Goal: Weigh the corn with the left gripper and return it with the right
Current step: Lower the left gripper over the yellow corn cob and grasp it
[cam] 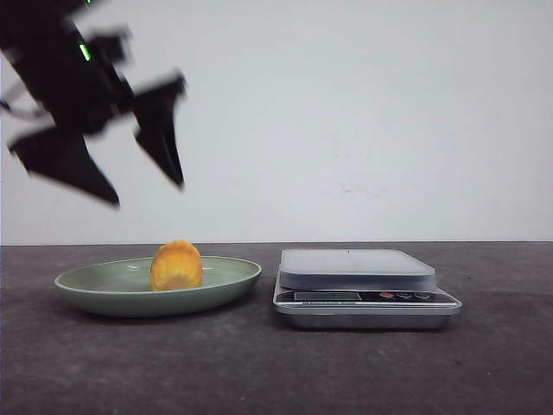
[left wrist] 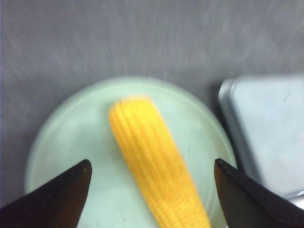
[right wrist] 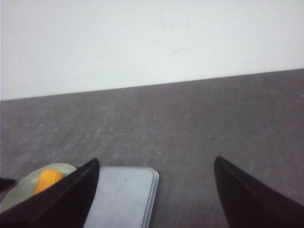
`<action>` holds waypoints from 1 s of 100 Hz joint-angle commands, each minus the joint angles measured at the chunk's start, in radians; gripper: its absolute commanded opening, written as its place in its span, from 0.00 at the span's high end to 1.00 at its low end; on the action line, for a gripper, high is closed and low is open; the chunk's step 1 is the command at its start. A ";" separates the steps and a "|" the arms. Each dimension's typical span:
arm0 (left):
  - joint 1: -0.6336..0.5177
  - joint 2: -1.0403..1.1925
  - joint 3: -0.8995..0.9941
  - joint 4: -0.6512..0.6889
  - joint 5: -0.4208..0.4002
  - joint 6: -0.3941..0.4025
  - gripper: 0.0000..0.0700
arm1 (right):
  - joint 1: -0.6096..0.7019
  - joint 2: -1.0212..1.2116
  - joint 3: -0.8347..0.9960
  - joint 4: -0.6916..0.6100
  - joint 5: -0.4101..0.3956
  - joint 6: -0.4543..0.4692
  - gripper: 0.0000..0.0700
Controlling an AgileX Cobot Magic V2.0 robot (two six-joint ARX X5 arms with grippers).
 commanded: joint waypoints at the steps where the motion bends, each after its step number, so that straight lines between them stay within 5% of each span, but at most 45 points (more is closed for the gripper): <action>1: -0.018 0.046 0.008 0.023 -0.003 -0.010 0.32 | 0.001 0.006 0.016 0.003 -0.001 -0.010 0.31; 48: -0.090 0.192 0.008 0.063 -0.058 -0.026 0.33 | 0.001 0.006 0.016 -0.011 0.000 -0.010 0.31; 57: -0.090 0.204 0.008 0.063 -0.058 -0.026 0.54 | 0.001 0.005 0.016 -0.012 0.000 -0.010 0.31; 69: -0.090 0.206 0.008 0.064 -0.058 -0.022 1.00 | 0.001 0.005 0.016 -0.011 0.007 -0.010 0.31; 100: -0.096 0.032 0.013 0.020 -0.041 -0.006 0.99 | 0.001 0.005 0.016 -0.015 0.006 -0.013 0.31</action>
